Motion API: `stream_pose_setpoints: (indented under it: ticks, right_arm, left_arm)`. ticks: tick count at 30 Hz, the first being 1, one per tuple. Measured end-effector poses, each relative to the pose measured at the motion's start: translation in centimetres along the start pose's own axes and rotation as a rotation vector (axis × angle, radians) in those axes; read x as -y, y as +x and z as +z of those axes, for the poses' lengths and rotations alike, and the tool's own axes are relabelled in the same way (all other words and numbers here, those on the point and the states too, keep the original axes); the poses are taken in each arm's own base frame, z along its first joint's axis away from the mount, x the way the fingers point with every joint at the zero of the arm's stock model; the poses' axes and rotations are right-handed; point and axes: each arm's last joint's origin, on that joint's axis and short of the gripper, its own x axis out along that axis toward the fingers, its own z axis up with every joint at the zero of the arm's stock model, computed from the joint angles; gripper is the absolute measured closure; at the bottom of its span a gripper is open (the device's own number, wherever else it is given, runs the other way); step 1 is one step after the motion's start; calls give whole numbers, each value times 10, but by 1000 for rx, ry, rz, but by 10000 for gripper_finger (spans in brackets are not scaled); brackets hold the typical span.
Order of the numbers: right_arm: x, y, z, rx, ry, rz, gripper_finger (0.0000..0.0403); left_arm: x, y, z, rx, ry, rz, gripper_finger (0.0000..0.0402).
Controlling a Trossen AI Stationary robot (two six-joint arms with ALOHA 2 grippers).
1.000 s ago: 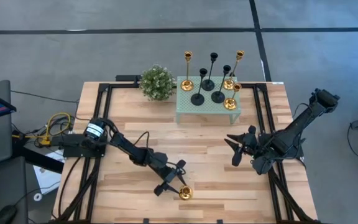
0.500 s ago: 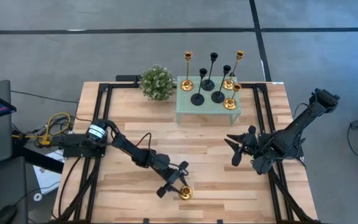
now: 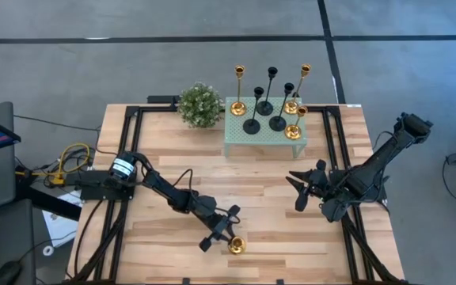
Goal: Pick & Place candle stick holders
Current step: Put the gold candle holder on the shelf
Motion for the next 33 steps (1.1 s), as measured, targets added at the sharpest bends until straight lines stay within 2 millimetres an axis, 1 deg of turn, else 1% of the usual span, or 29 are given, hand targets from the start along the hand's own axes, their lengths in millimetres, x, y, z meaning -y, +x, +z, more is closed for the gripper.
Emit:
stream_pose_setpoints:
  ticks: [3, 8, 11, 18, 23, 28, 33]
  right_arm:
    - [0, 0, 0, 0, 0, 0, 305]
    - [0, 0, 0, 0, -1, 0, 305]
    - [0, 0, 0, 0, -2, 0, 305]
    - [0, 0, 0, -1, -2, 0, 305]
    - [0, 0, 0, -1, -1, 1, 305]
    - [0, 0, 0, -2, -1, 2, 305]
    - [0, 0, 0, -3, -1, 3, 305]
  left_arm:
    - [0, 0, 0, 0, 0, 0, 388]
    - [0, 0, 0, 0, 0, 0, 389]
    - [0, 0, 0, 0, 0, 1, 397]
    - [0, 0, 0, 0, 0, 0, 391]
    - [1, 0, 0, 0, -25, -3, 366]
    - [1, 0, 0, 1, -25, -2, 316]
    - [1, 5, 8, 24, -17, -6, 277]
